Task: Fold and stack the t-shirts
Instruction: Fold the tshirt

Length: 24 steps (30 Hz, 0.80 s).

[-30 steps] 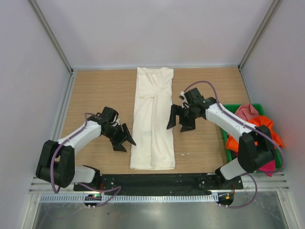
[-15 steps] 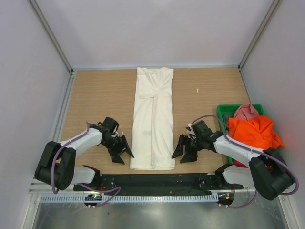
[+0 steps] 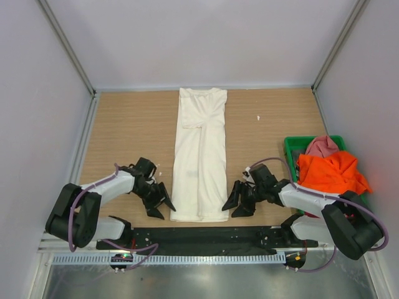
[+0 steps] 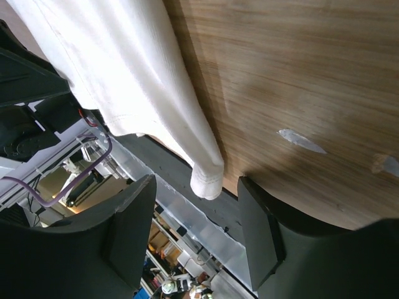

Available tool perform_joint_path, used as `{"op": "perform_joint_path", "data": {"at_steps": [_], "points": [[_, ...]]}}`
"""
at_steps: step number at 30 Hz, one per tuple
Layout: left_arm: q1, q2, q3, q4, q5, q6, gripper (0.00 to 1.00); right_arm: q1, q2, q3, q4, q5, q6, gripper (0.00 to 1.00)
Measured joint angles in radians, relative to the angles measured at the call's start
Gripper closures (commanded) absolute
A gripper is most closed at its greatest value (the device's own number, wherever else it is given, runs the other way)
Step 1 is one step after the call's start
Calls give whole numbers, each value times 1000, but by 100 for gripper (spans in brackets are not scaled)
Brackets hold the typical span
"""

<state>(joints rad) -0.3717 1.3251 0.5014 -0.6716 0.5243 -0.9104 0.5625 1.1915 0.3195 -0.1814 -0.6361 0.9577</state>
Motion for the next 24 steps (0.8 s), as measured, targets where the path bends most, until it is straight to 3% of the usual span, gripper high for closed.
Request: {"op": "perform_joint_path", "data": {"at_steps": [7, 8, 9, 10, 11, 12, 14, 19, 24], "points": [[-16, 10, -8, 16, 17, -6, 48, 30, 7, -26, 45, -11, 40, 46], [-18, 14, -9, 18, 21, -8, 55, 32, 7, -29, 48, -11, 44, 46], [-19, 19, -11, 22, 22, -10, 60, 33, 7, -32, 52, -11, 45, 52], [-20, 22, -14, 29, 26, -14, 73, 34, 7, -35, 56, -10, 46, 57], [-21, 26, -19, 35, 30, -23, 80, 35, 9, -38, 60, -4, 48, 65], [-21, 30, -27, 50, 29, -22, 86, 37, 16, -42, 64, 3, 50, 84], [-21, 36, -41, 69, 42, -29, 100, 39, 37, -50, 76, 11, 55, 98], [-21, 21, -75, 107, 74, -45, 100, 63, 24, -71, 92, 18, 75, 99], [-23, -68, -133, 119, 81, -78, 100, 94, -111, -121, 69, 34, 105, 99]]}}
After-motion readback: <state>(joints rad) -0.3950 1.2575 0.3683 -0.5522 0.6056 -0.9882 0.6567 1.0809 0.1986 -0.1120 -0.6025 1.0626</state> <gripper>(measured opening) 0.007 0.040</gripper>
